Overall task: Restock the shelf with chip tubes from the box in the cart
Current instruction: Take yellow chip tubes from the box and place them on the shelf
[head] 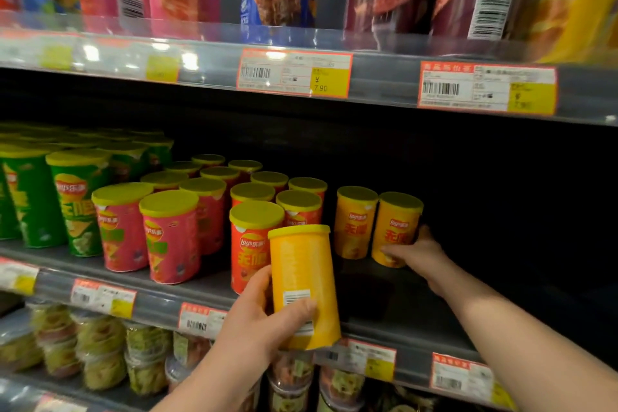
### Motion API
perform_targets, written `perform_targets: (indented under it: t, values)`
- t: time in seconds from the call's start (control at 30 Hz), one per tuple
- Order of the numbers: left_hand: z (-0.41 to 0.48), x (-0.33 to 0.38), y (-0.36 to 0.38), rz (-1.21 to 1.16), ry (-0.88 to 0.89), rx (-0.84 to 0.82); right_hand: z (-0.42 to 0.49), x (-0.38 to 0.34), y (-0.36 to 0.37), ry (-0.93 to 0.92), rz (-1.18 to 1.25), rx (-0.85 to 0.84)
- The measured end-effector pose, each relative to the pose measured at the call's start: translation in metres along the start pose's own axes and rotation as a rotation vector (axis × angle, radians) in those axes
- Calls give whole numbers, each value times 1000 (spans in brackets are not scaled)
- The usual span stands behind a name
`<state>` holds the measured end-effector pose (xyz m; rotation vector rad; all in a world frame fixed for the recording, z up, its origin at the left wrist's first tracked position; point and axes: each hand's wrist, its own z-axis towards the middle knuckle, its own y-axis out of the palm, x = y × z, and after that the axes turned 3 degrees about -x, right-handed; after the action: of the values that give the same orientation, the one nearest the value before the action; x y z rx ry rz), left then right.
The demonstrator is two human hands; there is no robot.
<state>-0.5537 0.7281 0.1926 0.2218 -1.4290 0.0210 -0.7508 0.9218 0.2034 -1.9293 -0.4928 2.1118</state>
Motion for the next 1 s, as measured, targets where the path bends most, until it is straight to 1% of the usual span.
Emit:
perform_targets:
  t: [0.07, 0.13, 0.17, 0.2, 0.23, 0.27, 0.3, 0.37, 0.4, 0.43, 0.47, 0.5, 0.57, 0.6, 0.63, 0.7, 0.73, 0.77, 0.83, 0.87, 0.9, 1.0]
  values:
    - [2, 4, 3, -2, 15, -13, -5, -4, -3, -63, 3, 91]
    - [4, 8, 7, 13, 39, -28, -11, -9, -9, -188, -52, 232]
    - [6, 9, 9, 25, 48, -34, -16, -14, -12, -262, -98, 276]
    - [8, 10, 11, 36, 51, -39, -22, -20, -15, -337, -130, 288]
    - [11, 11, 13, 46, 48, -44, -29, -28, -16, -402, -140, 256]
    - [13, 11, 15, 57, 45, -56, -38, -37, -17, -447, -118, 178]
    - [15, 11, 17, 70, 41, -75, -48, -47, -17, -468, -78, 60]
    - [20, 12, 20, 92, 41, -128, -68, -62, -14, -474, -29, -244]
    - [23, 12, 22, 103, 48, -151, -76, -67, -13, -461, -51, -381]
    - [25, 12, 24, 119, 59, -174, -82, -70, -13, -445, -67, -478]
    - [28, 13, 25, 139, 70, -195, -84, -71, -13, -427, -65, -533]
    - [31, 13, 27, 158, 75, -211, -85, -71, -13, -409, -52, -552]
    - [35, 13, 28, 212, 82, -222, -85, -71, -11, -391, -45, -501]
    - [36, 11, 28, 274, 92, -207, -83, -70, -10, -380, -67, -442]
    - [37, 8, 27, 389, 112, -164, -81, -69, -8, -361, -96, -371]
    - [35, 1, 21, 756, 166, -51, -75, -66, -3, -307, -150, -216]
    - [32, -2, 18, 943, 200, -36, -72, -64, 1, -273, -181, -156]
    - [29, -6, 15, 1115, 236, -68, -69, -63, 4, -239, -221, -116]
    - [25, -16, 9, 1394, 350, -177, -66, -60, 13, -193, -348, -93]
    - [25, -23, 6, 1467, 417, -209, -66, -59, 17, -193, -427, -99]
    - [26, -30, 2, 1488, 480, -202, -67, -59, 18, -206, -498, -113]
    - [28, -38, -4, 1439, 563, -168, -70, -64, 11, -303, -662, -206]
